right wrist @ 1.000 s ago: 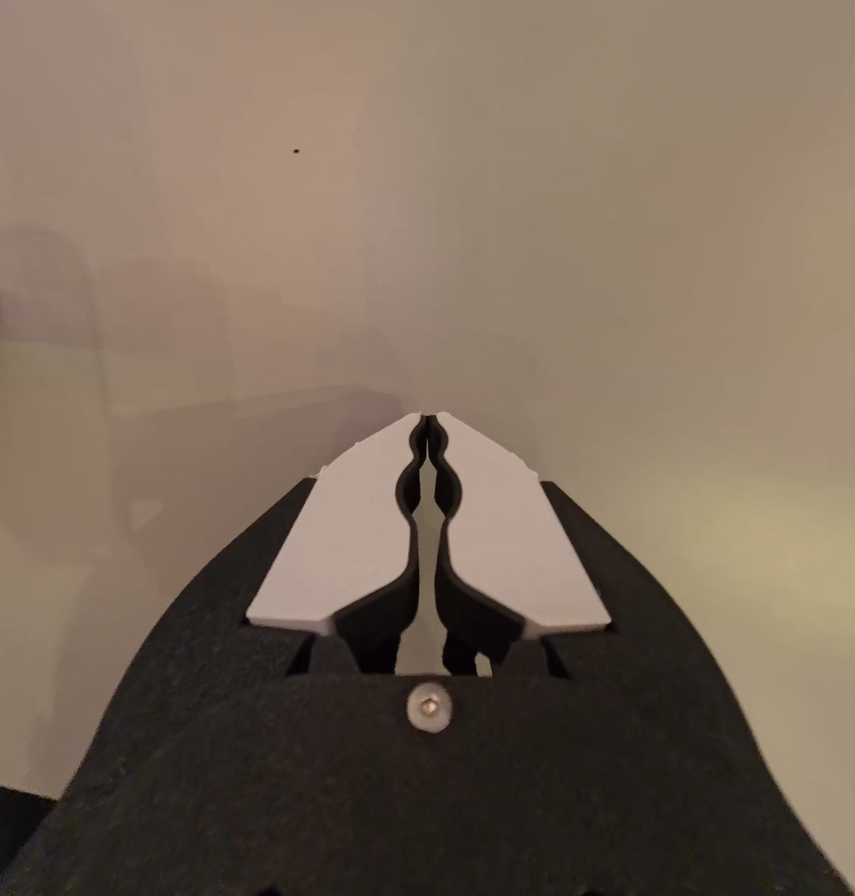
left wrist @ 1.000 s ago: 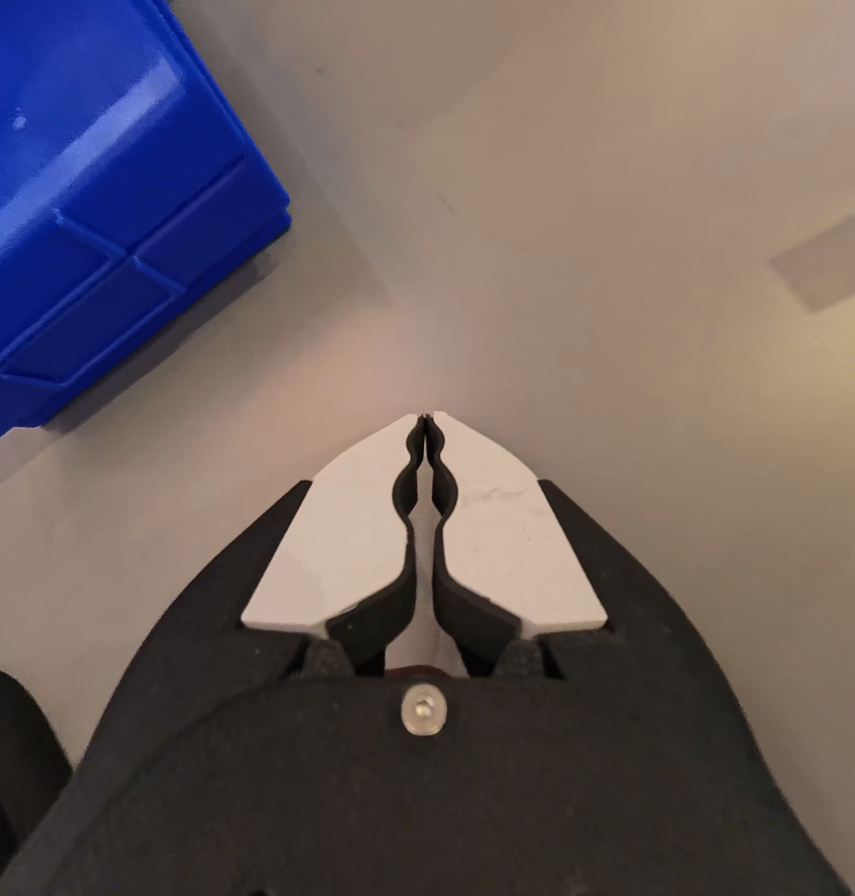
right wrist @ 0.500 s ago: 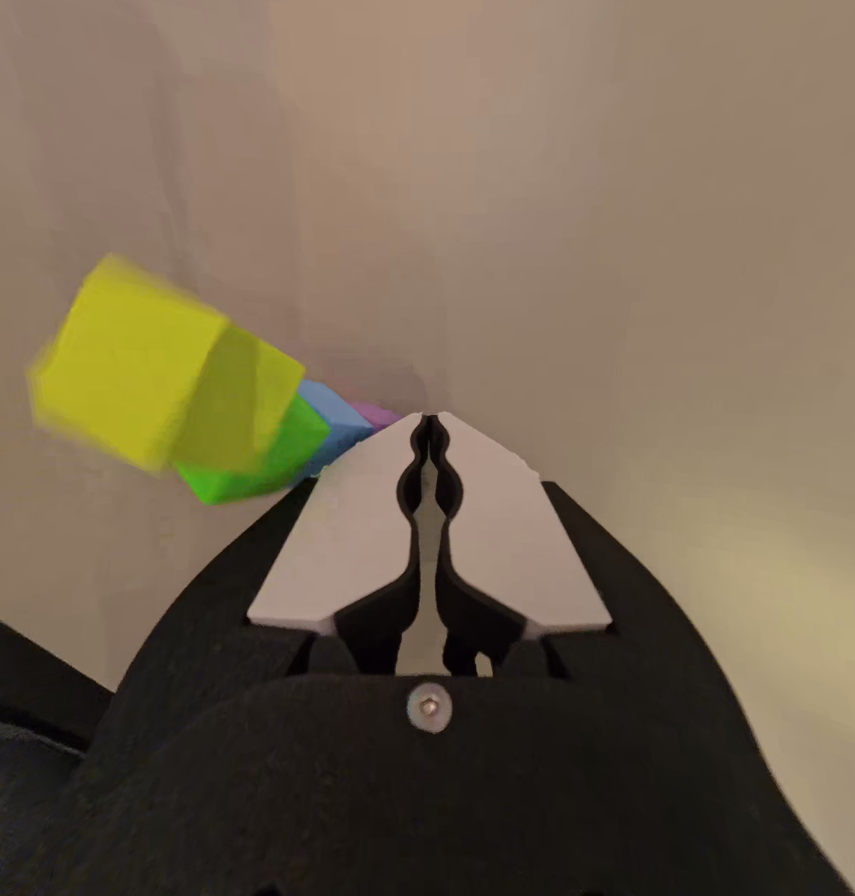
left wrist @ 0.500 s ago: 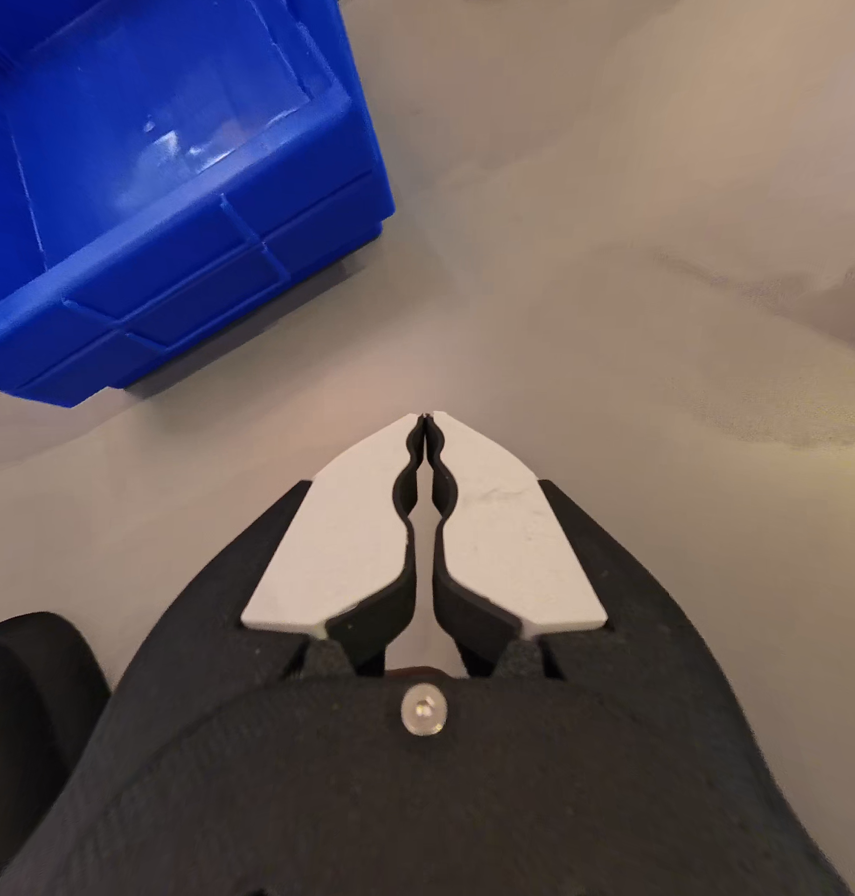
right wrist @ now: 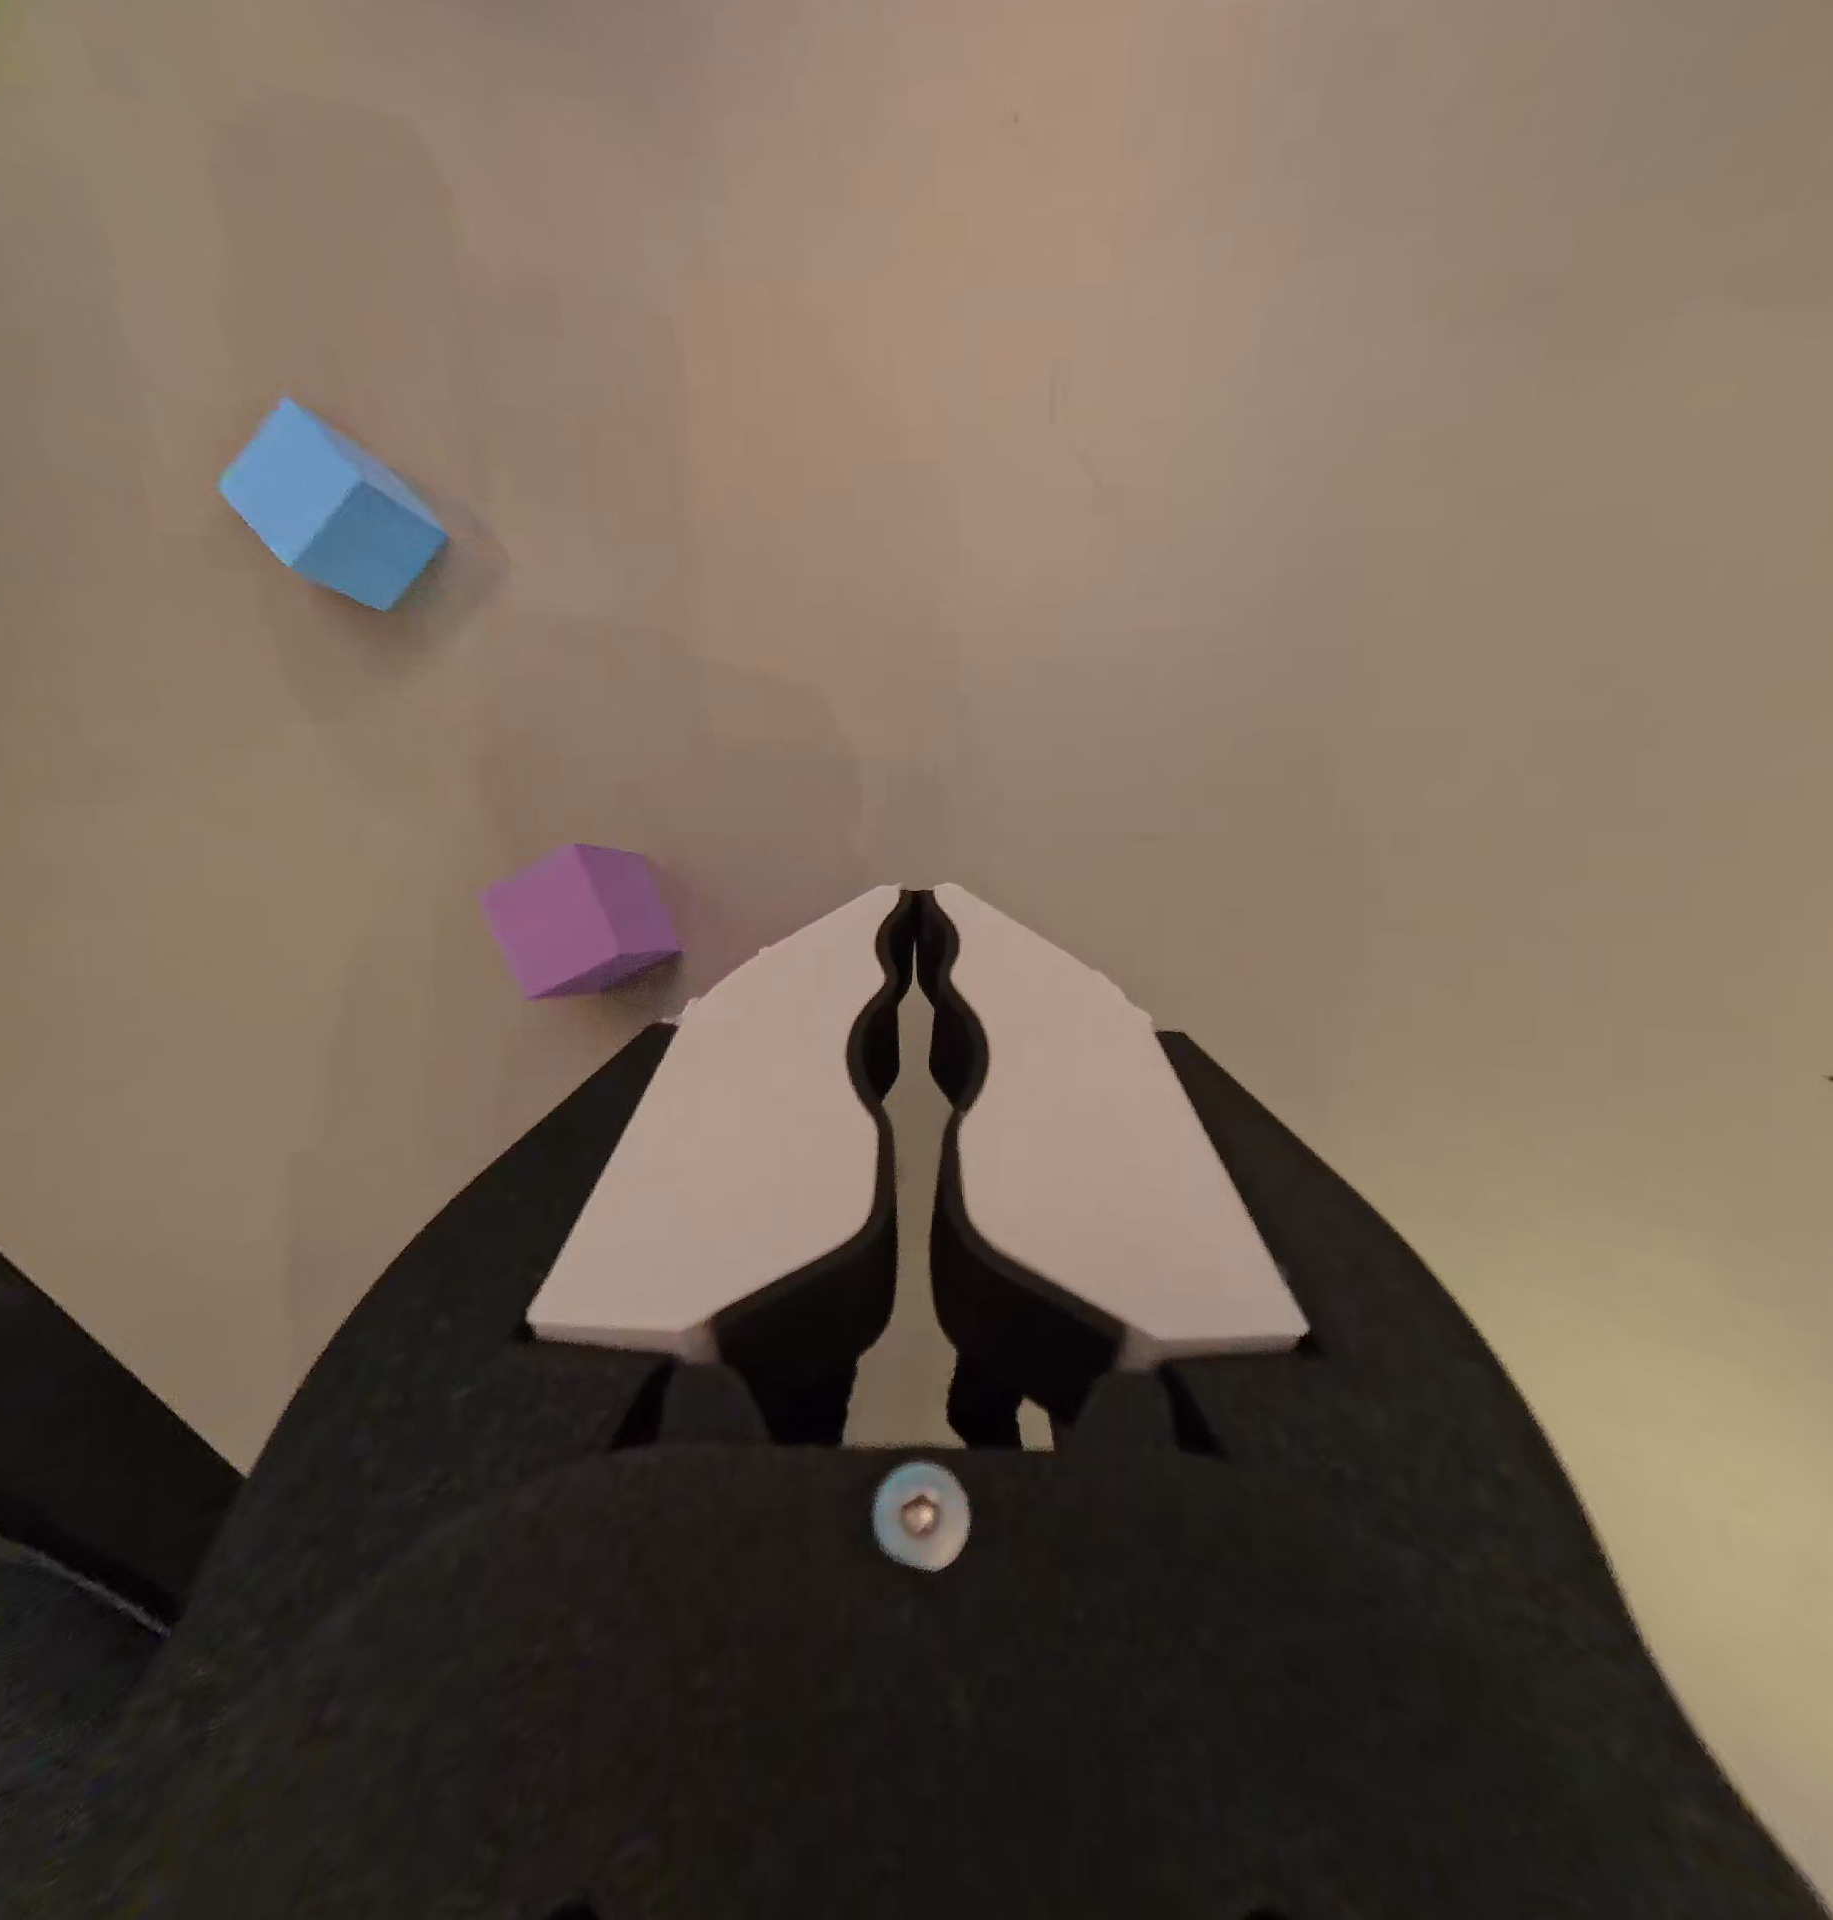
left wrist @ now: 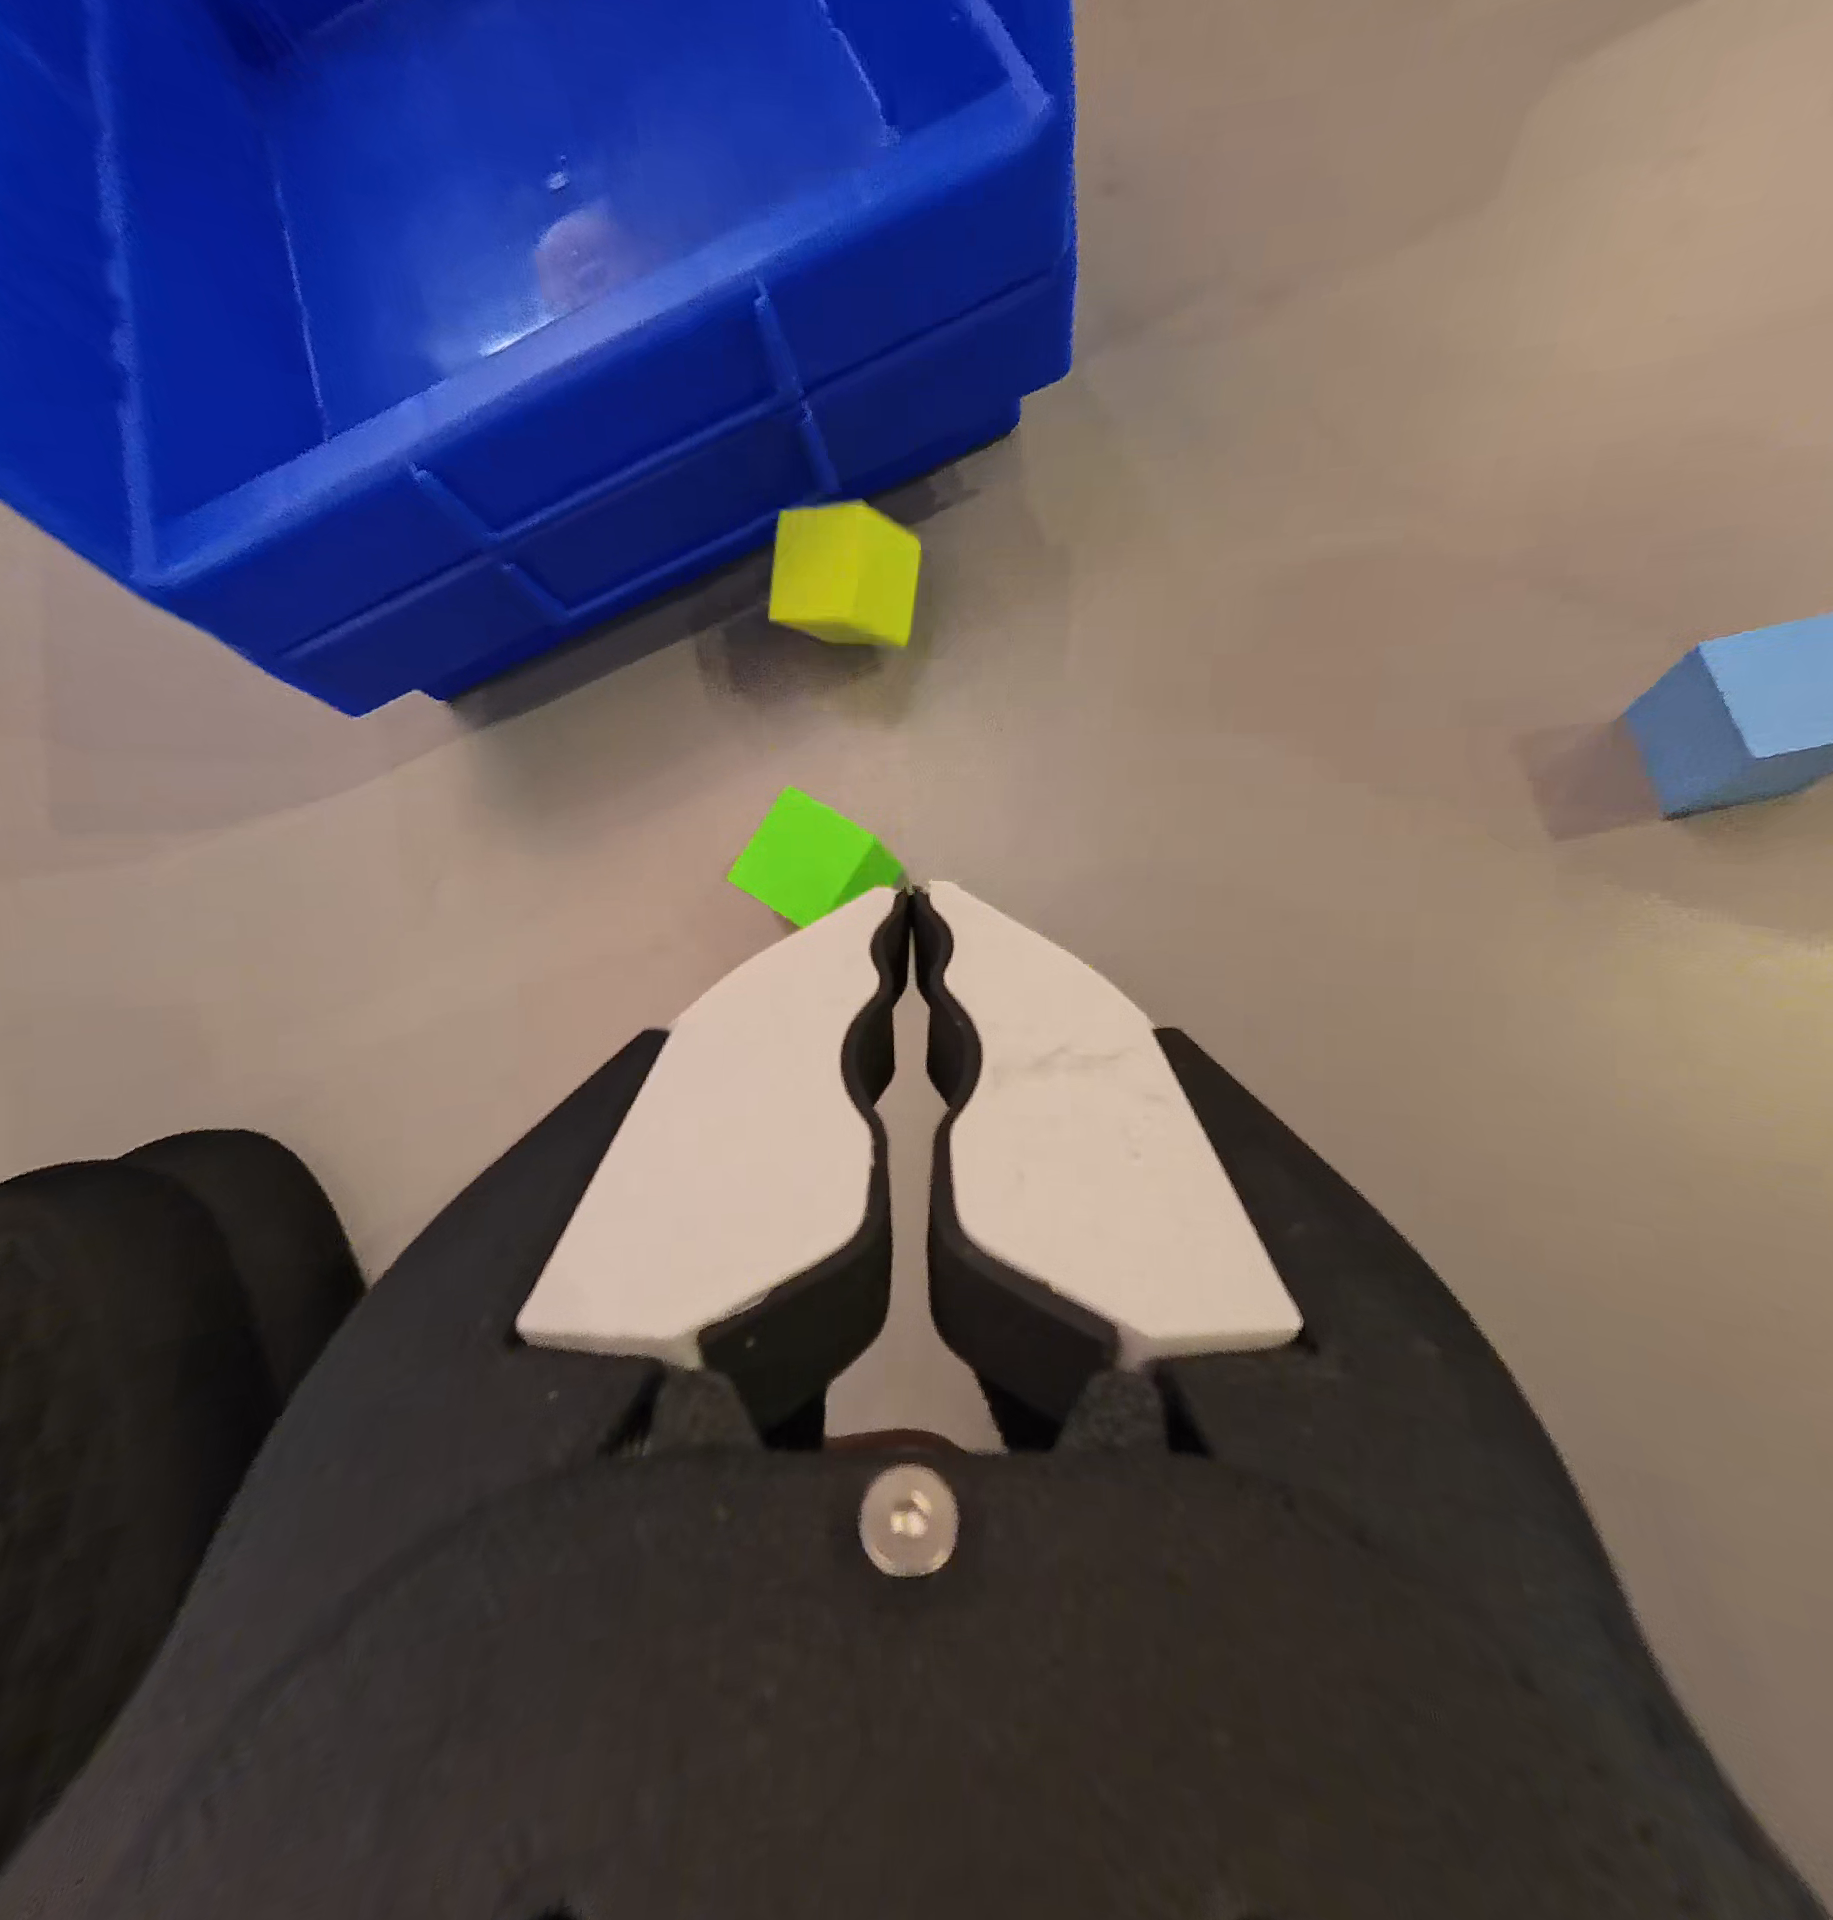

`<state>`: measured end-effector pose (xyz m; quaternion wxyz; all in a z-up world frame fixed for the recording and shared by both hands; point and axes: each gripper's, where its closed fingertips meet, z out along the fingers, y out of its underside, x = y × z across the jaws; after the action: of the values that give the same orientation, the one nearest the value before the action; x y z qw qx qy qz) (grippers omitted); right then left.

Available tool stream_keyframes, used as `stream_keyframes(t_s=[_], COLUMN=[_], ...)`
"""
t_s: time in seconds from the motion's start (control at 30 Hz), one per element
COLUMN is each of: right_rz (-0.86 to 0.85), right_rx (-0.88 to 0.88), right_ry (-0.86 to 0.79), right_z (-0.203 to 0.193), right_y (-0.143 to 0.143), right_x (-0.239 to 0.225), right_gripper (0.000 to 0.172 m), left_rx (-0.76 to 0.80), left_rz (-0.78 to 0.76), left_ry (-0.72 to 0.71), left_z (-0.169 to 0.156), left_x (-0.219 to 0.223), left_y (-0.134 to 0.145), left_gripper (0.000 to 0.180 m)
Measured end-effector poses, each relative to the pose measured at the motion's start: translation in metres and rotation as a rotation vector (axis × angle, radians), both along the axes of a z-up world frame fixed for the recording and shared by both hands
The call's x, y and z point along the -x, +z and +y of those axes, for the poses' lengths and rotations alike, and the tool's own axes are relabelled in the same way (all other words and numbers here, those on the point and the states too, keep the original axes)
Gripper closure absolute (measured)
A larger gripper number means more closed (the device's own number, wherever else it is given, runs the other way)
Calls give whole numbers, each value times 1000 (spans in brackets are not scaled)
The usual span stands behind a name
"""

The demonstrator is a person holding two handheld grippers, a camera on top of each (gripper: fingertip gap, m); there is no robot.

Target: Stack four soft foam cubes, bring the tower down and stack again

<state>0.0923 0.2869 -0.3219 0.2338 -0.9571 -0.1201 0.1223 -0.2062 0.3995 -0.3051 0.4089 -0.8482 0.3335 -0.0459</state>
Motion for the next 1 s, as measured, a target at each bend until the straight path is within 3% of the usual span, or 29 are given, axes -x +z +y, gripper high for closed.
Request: stream_keyframes(t_s=[0.03, 0.2, 0.3, 0.47, 0.73, 0.8, 0.9, 1.0], right_rz=[2, -21, -4, -67, -160, -149, -189, -163], right_rx=[-8, -56, -129, -191, -108, -101, -106, -119], right_ry=[8, 40, 176, 436, 539, 546, 553, 574], right_z=[-1, 0, -2, -18, -25, -25, -23, -23], right_y=[-2, 0, 13, 20, -14, -20, -24, -22], right_x=[-2, -15, 0, 37, 66, 70, 68, 68], right_gripper=[172, 169, 142, 126, 113, 118, 139, 143], left_rx=[-2, -2, -19, -22, -22, -19, -17, -22], left_rz=[-3, -19, -14, 3, 2, 5, 7, 10], left_ry=[5, 3, -19, -48, -68, -70, -77, -86], left_z=[0, -2, -3, -3, -3, -3, -3, -4], left_x=[2, 6, 2, -5, -10, -11, -12, -14], left_y=[1, 2, 1, -5, -10, -11, -13, -13], left_gripper=[180, 179, 175, 173, 171, 171, 170, 170])
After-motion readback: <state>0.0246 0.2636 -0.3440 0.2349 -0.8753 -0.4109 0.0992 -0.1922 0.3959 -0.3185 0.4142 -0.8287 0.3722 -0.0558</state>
